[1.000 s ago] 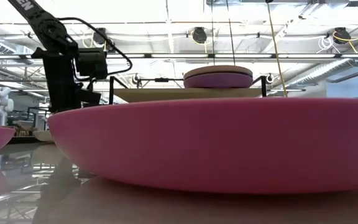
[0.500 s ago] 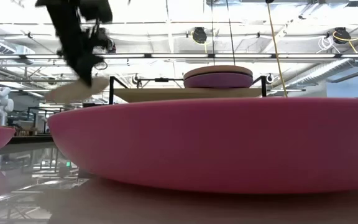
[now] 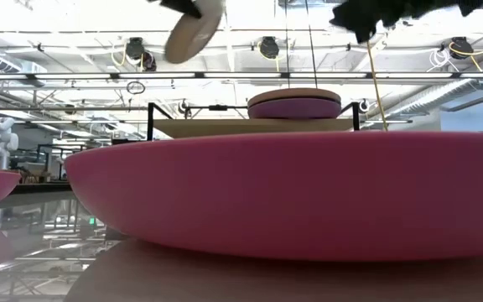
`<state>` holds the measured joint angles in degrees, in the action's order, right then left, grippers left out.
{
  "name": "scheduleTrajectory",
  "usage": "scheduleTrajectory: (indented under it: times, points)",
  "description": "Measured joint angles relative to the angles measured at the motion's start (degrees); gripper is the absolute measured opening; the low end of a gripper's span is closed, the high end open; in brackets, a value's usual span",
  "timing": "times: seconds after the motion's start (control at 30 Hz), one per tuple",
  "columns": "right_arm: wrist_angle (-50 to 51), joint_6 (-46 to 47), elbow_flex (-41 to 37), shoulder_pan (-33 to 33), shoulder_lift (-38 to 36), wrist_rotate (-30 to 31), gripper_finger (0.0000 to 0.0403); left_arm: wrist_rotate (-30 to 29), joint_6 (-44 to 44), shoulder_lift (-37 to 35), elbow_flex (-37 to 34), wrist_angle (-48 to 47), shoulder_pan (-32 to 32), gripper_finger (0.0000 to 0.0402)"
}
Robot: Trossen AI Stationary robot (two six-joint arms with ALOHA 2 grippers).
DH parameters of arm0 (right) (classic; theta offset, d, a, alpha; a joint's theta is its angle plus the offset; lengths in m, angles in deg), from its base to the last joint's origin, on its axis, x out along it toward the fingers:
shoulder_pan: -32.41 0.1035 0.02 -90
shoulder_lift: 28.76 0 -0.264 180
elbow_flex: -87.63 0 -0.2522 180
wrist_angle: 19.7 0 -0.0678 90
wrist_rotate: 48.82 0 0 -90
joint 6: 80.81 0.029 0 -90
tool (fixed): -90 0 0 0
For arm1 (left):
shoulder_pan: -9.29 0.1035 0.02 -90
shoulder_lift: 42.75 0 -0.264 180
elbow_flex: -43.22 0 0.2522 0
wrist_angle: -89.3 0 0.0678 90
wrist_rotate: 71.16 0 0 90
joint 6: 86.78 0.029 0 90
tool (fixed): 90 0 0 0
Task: Place and stack plates onto a shelf
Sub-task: Stack the light brown plate on top of the light orange plate on the shelf
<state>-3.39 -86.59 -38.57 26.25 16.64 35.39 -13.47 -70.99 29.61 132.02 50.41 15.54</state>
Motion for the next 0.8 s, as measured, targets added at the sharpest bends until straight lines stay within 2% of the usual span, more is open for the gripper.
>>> scheduleTrajectory:
  times: [0.2,0.5,0.63,0.8]
  points:
    - [-1.8,2.1,-3.9,0.5,-1.8,-0.1,0.0139,3.8,7.7,9.8,4.7,4.0,-0.5,0.0011]
    - [-1.2,0.8,-3.9,2.9,-13.3,-0.1,0.0139,10.0,16.7,25.9,16.7,6.2,0.4,0.0011]
    - [-0.9,2.2,-3.9,3.0,-16.9,-0.1,0.0139,11.2,18.7,30.9,21.7,5.8,1.1,0.0011]
    - [0.8,3.4,-3.9,3.0,-19.3,-0.2,0.0139,17.4,18.7,34.6,22.9,4.5,2.1,0.0011]
